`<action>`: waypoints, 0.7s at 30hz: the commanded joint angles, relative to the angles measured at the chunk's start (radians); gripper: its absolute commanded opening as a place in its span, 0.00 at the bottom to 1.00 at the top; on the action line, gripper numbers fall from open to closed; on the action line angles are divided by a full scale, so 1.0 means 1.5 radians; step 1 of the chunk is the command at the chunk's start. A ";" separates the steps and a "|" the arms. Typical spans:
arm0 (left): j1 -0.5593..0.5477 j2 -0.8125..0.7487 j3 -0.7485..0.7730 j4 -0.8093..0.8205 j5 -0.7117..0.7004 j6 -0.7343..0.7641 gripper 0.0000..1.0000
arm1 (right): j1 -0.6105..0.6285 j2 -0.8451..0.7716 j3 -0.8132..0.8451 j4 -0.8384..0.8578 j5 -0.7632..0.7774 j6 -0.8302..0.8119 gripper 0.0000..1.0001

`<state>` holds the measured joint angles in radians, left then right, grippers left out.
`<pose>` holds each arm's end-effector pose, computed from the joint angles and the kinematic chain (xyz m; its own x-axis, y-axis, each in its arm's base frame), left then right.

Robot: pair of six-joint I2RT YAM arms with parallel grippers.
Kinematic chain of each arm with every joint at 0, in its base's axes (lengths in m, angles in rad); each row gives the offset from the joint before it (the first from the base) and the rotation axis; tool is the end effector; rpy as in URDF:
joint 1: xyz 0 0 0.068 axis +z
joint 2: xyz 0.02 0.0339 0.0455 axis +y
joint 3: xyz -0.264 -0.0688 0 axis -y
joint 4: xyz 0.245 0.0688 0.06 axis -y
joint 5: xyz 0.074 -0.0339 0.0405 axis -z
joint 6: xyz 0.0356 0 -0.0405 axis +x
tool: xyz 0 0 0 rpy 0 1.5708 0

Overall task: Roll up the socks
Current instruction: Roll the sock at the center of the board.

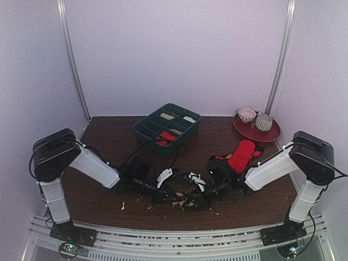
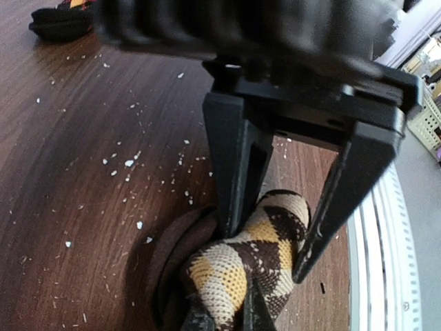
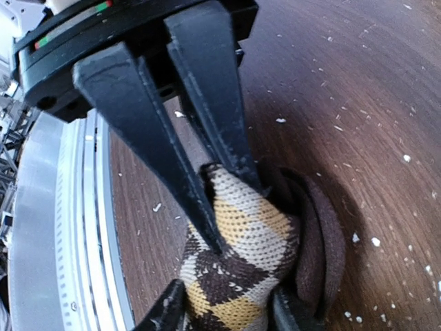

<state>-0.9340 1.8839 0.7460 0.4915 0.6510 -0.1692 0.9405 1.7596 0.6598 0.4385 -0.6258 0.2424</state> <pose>0.1850 -0.2864 0.1058 -0.5092 0.4632 -0.7254 0.8537 0.1644 -0.4942 0.1690 0.2671 0.1185 -0.5739 -0.4566 -0.6798 -0.8132 0.2203 0.5386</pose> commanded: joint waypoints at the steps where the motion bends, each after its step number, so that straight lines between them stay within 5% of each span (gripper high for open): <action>1: -0.025 0.045 0.018 -0.170 -0.032 -0.077 0.00 | 0.016 0.004 -0.008 -0.168 0.091 -0.016 0.43; 7: -0.012 0.067 0.000 -0.280 -0.024 -0.128 0.00 | 0.019 -0.136 -0.010 -0.155 0.241 -0.093 0.50; 11: -0.007 0.085 0.005 -0.311 -0.017 -0.130 0.00 | 0.023 -0.193 -0.010 -0.142 0.305 -0.149 0.65; 21: 0.005 0.094 0.024 -0.335 -0.033 -0.123 0.00 | 0.018 -0.128 0.035 -0.153 0.183 -0.154 0.78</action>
<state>-0.9142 1.9221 0.8391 0.3092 0.6998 -0.3416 0.9710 1.5249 0.6773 0.2363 -0.2790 0.0219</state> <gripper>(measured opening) 0.053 0.770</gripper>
